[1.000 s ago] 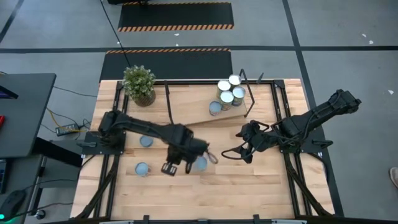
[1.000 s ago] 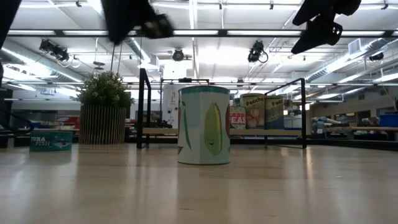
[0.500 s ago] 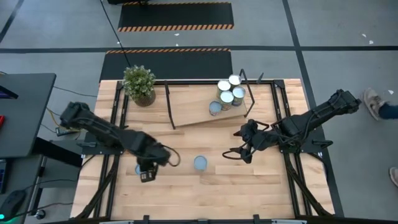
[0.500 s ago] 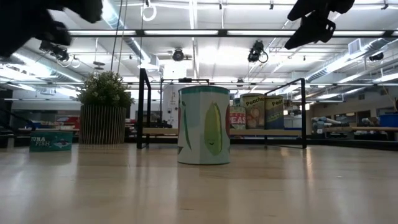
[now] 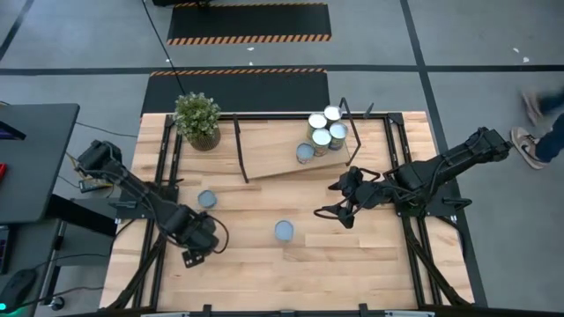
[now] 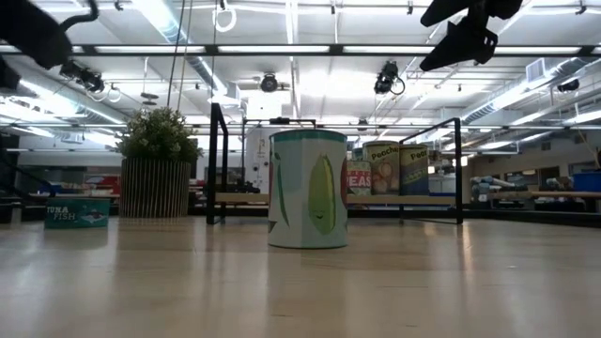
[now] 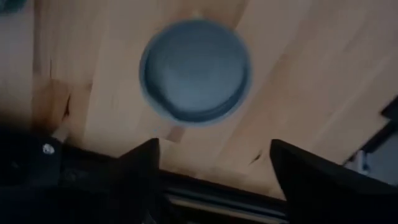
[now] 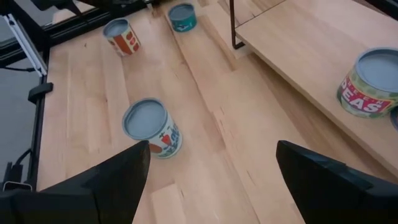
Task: Pick and place cans onto a shelf
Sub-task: Put the canned tomatoes on the shelf
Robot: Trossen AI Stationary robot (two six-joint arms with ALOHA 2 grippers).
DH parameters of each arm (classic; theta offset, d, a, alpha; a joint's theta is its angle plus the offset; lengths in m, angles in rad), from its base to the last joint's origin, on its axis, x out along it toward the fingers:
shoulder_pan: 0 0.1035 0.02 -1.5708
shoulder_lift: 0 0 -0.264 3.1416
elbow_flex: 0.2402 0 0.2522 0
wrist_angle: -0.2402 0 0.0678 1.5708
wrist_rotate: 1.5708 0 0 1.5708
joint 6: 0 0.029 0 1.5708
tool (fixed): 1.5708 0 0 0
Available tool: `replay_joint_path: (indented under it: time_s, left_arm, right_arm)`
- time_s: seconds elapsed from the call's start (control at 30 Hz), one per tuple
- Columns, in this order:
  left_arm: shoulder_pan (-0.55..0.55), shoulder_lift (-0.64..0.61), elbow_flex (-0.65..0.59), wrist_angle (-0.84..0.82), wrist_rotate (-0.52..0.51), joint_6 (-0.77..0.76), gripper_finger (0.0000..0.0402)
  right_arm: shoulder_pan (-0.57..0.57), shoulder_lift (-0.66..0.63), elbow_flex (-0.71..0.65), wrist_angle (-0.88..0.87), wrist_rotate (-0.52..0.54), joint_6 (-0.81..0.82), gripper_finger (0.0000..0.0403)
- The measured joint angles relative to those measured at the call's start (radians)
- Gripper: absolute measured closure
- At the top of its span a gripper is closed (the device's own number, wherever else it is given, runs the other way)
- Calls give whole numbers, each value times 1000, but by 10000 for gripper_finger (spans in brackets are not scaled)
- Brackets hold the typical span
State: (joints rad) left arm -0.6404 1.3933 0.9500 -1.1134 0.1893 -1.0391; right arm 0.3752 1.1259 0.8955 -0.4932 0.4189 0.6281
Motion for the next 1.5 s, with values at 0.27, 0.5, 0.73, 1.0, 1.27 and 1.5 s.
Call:
replay_joint_path:
  time_s: [0.27,0.5,0.73,1.0,1.27,1.5]
  left_arm:
    - [-46,0,-80,86,7,-25,47]
    - [-26,0,-157,107,-36,-49,46]
    - [-1,1,-174,202,-118,56,46]
    - [45,1,-174,274,-190,162,46]
    - [79,1,-174,286,-186,192,59]
    - [87,1,-173,285,-186,213,102]
  right_arm:
    - [-5,0,0,0,-2,0,47]
    - [-6,0,0,0,-9,5,47]
    - [-9,0,0,0,-15,17,47]
    - [-40,0,0,-1,-31,24,47]
    - [-62,0,0,-1,-56,24,47]
    - [-64,0,0,-1,-56,19,47]
